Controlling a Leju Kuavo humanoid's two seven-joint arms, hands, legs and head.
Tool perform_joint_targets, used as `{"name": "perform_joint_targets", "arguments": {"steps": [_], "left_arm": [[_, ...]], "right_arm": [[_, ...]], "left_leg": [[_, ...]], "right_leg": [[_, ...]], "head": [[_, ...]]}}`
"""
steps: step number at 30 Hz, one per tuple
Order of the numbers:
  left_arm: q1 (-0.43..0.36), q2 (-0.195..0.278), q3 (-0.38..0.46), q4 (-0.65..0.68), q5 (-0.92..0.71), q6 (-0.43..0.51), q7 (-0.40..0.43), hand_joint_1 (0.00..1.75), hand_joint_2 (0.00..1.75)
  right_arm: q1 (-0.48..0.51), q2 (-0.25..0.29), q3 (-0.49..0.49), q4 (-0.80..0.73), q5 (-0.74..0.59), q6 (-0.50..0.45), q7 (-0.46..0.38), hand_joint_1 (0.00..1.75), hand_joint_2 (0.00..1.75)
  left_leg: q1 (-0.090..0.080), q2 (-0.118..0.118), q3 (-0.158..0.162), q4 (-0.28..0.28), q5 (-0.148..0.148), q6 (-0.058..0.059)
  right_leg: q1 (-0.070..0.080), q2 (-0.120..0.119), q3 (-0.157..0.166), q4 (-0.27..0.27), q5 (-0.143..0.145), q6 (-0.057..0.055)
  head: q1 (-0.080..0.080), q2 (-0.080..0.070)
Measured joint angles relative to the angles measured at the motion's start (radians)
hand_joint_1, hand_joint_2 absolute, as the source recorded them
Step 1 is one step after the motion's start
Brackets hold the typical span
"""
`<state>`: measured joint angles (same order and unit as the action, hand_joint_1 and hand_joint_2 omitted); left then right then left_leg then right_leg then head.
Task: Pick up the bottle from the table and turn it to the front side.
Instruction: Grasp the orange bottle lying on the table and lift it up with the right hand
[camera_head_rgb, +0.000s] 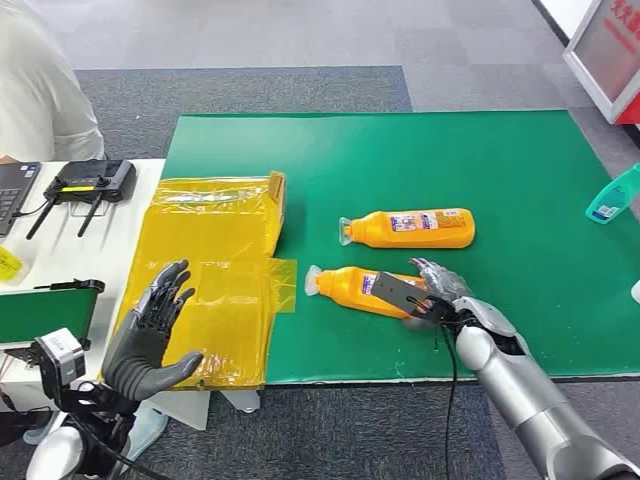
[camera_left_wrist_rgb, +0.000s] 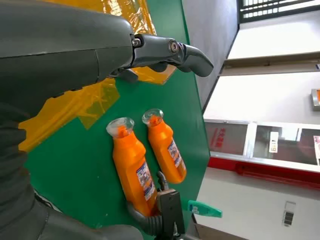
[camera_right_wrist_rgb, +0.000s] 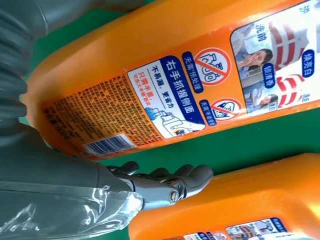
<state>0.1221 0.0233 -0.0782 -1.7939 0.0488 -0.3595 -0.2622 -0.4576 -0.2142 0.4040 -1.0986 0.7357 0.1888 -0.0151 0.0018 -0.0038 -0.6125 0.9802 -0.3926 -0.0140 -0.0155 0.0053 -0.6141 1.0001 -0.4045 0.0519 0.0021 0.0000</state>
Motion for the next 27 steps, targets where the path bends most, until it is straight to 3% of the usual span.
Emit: {"name": "perform_joint_targets", "arguments": {"steps": [16, 27], "left_arm": [[0.0, 0.0, 0.0, 0.009, 0.0, -0.001, 0.0, 0.0, 1.75], [0.005, -0.003, 0.0, 0.01, 0.007, 0.004, -0.007, 0.0, 1.75]], "right_arm": [[-0.017, 0.006, 0.017, 0.032, -0.029, -0.006, -0.02, 1.75, 1.75], [0.063, 0.014, -0.036, -0.054, -0.234, -0.019, -0.119, 1.75, 1.75]], "left_leg": [[0.0, 0.0, 0.0, 0.0, 0.0, 0.0], [0.0, 0.0, 0.001, 0.0, 0.0, 0.0]], "right_leg": [[0.0, 0.0, 0.0, 0.0, 0.0, 0.0], [0.0, 0.0, 0.001, 0.0, 0.0, 0.0]], "head": [[0.0, 0.0], [0.0, 0.0]]}}
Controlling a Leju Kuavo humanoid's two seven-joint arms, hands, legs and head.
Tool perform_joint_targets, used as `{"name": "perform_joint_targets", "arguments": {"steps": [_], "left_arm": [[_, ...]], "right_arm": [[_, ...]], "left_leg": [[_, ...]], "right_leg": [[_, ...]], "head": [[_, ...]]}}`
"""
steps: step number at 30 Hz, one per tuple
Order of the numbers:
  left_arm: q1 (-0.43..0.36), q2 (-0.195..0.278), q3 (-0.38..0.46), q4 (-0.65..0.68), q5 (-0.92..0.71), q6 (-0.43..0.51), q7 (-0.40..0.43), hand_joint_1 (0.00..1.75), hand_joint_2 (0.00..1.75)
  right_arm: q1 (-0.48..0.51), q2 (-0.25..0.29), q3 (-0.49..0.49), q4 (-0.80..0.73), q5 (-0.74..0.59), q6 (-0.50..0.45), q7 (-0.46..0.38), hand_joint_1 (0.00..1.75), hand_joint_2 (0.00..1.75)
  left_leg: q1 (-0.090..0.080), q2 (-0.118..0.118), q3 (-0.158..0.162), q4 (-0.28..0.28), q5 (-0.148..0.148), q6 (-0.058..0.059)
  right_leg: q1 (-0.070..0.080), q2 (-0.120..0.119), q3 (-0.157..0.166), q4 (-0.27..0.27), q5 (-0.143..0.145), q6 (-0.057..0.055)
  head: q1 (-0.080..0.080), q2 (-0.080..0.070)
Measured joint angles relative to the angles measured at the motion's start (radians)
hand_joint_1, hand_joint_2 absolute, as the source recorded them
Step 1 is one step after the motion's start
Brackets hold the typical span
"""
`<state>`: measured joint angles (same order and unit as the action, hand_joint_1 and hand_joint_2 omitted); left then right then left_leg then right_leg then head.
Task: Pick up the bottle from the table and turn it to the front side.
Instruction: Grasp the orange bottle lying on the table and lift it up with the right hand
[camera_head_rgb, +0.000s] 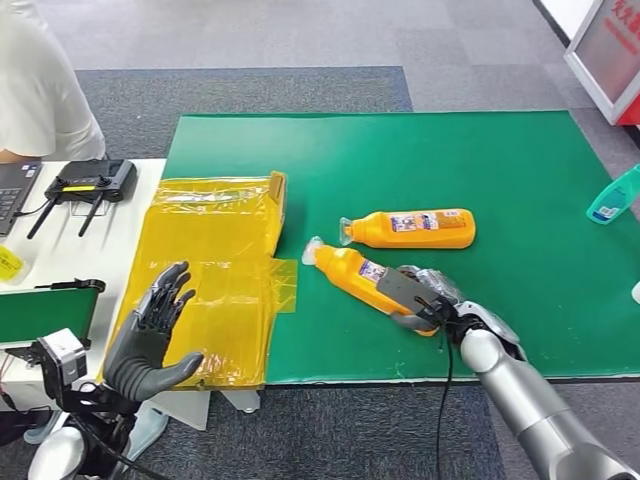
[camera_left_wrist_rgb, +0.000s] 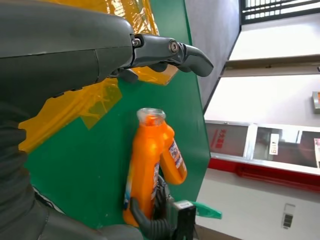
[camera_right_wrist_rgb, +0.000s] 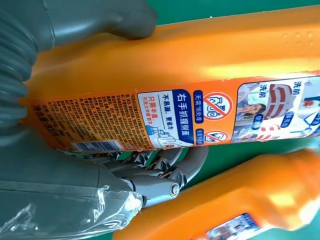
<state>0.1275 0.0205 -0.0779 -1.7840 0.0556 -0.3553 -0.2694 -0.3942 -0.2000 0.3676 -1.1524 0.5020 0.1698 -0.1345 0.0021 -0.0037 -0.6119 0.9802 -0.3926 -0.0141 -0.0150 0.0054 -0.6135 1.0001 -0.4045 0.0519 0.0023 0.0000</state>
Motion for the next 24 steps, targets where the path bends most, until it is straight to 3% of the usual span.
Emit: {"name": "perform_joint_targets", "arguments": {"steps": [5, 12, 19, 24], "left_arm": [[0.019, -0.028, 0.0, -0.007, 0.02, 0.002, -0.003, 0.0, 1.75], [0.052, -0.088, -0.014, -0.051, 0.046, -0.001, -0.009, 0.0, 1.75], [0.067, -0.134, -0.096, -0.108, 0.044, 0.005, -0.03, 0.0, 1.75], [0.065, -0.176, -0.136, -0.117, 0.191, -0.002, 0.014, 0.0, 1.75]], "right_arm": [[0.189, 0.07, -0.096, -0.218, -0.185, -0.012, -0.106, 1.75, 1.75], [0.414, 0.193, -0.184, -0.508, -0.2, -0.028, -0.292, 1.75, 1.75], [0.531, 0.285, -0.201, -0.668, -0.134, -0.055, -0.443, 1.75, 1.75], [0.574, 0.332, -0.176, -0.732, 0.014, -0.151, -0.494, 1.75, 1.75]], "left_leg": [[0.0, 0.0, -0.001, 0.0, -0.001, -0.001], [0.001, 0.0, -0.001, 0.0, -0.003, -0.002], [0.001, 0.0, -0.001, 0.0, -0.004, -0.002], [0.001, 0.0, 0.0, 0.0, -0.003, -0.002]], "right_leg": [[0.0, 0.0, -0.001, 0.0, -0.001, -0.001], [0.001, 0.0, -0.001, 0.0, -0.003, -0.002], [0.001, 0.0, -0.001, 0.0, -0.003, -0.002], [0.001, 0.0, -0.001, 0.0, -0.003, -0.002]], "head": [[0.0, 0.0], [0.0, 0.0], [0.0, 0.0], [0.0, 0.0]]}}
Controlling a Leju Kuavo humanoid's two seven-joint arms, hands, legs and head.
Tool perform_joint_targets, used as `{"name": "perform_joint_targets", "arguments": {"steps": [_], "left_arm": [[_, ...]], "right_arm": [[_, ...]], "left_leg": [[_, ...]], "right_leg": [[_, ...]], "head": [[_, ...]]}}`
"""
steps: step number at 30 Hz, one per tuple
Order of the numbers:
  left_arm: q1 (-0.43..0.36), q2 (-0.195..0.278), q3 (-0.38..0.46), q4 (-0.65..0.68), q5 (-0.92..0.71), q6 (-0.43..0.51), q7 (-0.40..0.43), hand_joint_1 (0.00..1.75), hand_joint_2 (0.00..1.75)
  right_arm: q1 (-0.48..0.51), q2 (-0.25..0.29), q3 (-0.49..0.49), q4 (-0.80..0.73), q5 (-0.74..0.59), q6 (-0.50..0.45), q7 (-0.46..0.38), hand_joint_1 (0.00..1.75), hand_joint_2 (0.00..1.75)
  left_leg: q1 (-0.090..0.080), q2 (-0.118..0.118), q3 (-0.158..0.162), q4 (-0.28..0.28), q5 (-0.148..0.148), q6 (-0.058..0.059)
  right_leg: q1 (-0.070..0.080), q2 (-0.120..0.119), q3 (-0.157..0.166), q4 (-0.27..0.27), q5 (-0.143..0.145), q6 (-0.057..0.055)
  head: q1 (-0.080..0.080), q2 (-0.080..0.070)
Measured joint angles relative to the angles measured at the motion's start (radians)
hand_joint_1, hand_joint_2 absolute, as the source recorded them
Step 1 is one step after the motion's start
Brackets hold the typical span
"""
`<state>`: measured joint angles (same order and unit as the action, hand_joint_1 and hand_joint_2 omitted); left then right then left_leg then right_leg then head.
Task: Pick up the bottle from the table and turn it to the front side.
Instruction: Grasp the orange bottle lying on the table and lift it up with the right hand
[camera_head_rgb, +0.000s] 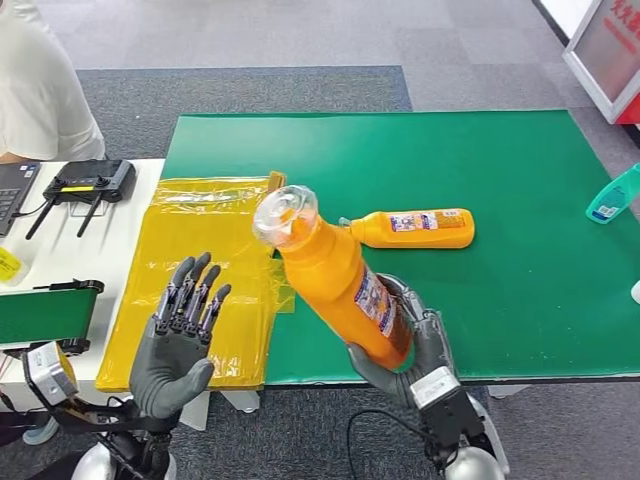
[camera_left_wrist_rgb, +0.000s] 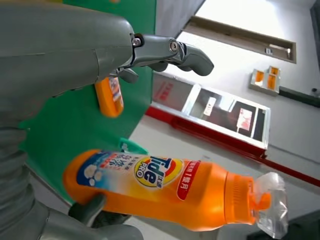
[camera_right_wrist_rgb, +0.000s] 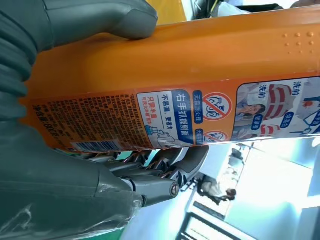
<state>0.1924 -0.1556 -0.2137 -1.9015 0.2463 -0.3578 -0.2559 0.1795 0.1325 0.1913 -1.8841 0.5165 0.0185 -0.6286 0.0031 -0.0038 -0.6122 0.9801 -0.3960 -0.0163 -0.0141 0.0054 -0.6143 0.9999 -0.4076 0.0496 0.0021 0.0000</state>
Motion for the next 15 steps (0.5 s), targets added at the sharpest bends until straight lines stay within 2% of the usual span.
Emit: {"name": "perform_joint_targets", "arguments": {"steps": [7, 11, 15], "left_arm": [[0.0, -0.024, -0.03, -0.002, 0.031, -0.013, 0.011, 0.0, 1.75], [-0.009, -0.017, -0.066, 0.0, 0.07, -0.037, 0.012, 0.0, 1.75], [-0.034, -0.006, -0.126, 0.016, 0.087, -0.022, 0.029, 0.0, 1.75]], "right_arm": [[0.017, 0.022, 0.028, -0.032, 0.031, -0.018, -0.002, 1.75, 1.75], [0.016, 0.026, 0.058, -0.032, 0.096, -0.061, -0.007, 1.75, 1.75], [0.013, 0.027, 0.116, -0.018, 0.16, -0.12, -0.004, 1.75, 1.75]], "left_leg": [[0.0, 0.0, 0.0, 0.0, 0.0, 0.0], [0.0, 0.0, 0.0, 0.0, 0.0, 0.0], [0.0, 0.0, 0.0, 0.0, 0.0, 0.0]], "right_leg": [[0.0, 0.0, 0.0, 0.0, 0.0, 0.0], [0.0, 0.0, 0.0, 0.0, 0.0, 0.0], [0.0, 0.0, 0.0, 0.0, 0.0, 0.0]], "head": [[0.0, 0.0], [0.0, 0.0], [0.0, 0.0]]}}
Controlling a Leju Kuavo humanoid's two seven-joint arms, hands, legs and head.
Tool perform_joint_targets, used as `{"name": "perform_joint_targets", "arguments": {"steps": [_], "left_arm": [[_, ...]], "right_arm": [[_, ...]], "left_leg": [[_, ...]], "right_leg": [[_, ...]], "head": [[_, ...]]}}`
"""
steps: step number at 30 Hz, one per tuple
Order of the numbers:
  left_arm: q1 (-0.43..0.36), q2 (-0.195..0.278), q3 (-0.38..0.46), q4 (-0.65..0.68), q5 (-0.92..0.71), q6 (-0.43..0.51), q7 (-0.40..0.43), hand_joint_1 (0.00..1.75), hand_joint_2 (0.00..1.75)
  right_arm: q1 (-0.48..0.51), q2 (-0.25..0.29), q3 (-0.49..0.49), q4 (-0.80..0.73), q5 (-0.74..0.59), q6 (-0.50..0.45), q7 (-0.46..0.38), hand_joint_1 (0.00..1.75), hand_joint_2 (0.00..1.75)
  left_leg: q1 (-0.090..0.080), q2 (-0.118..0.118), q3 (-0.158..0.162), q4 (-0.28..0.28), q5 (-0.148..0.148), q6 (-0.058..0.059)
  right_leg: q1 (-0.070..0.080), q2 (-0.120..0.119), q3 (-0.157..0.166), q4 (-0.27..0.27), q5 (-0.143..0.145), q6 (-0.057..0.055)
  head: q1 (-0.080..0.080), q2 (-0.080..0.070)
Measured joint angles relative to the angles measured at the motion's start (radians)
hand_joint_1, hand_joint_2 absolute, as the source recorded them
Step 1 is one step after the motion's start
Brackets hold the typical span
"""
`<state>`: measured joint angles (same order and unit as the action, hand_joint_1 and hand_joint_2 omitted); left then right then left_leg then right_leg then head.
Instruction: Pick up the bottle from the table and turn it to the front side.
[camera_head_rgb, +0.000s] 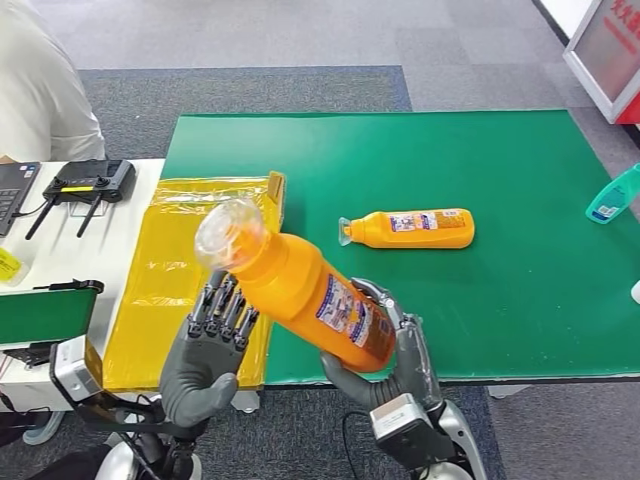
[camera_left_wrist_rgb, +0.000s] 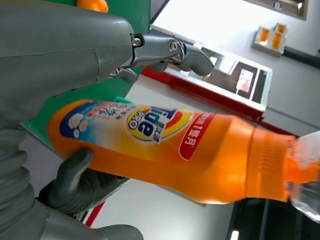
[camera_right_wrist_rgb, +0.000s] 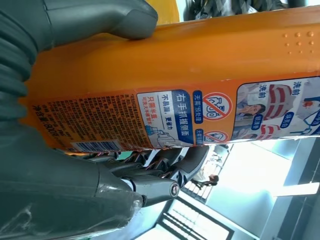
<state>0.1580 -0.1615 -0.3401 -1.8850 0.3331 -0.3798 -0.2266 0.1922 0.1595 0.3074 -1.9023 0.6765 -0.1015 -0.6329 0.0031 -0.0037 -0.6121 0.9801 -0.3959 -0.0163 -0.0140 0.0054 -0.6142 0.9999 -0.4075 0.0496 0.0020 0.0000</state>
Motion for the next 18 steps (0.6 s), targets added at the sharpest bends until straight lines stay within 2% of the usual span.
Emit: {"name": "perform_joint_targets", "arguments": {"steps": [7, 18], "left_arm": [[-0.035, 0.041, -0.063, 0.035, -0.097, 0.073, 0.031, 0.0, 1.75], [-0.083, 0.126, -0.112, 0.088, -0.353, 0.144, 0.069, 0.0, 1.75]], "right_arm": [[-0.007, -0.01, 0.1, 0.035, 0.064, -0.069, 0.006, 1.75, 1.75], [-0.032, -0.079, 0.197, 0.097, 0.062, -0.09, 0.025, 1.75, 1.75]], "left_leg": [[0.0, 0.0, 0.0, 0.0, 0.0, 0.0], [0.0, 0.0, 0.0, 0.0, 0.0, 0.0]], "right_leg": [[0.0, 0.0, 0.0, 0.0, 0.0, 0.0], [0.0, 0.0, 0.0, 0.0, 0.0, 0.0]], "head": [[0.0, 0.0], [0.0, 0.0]]}}
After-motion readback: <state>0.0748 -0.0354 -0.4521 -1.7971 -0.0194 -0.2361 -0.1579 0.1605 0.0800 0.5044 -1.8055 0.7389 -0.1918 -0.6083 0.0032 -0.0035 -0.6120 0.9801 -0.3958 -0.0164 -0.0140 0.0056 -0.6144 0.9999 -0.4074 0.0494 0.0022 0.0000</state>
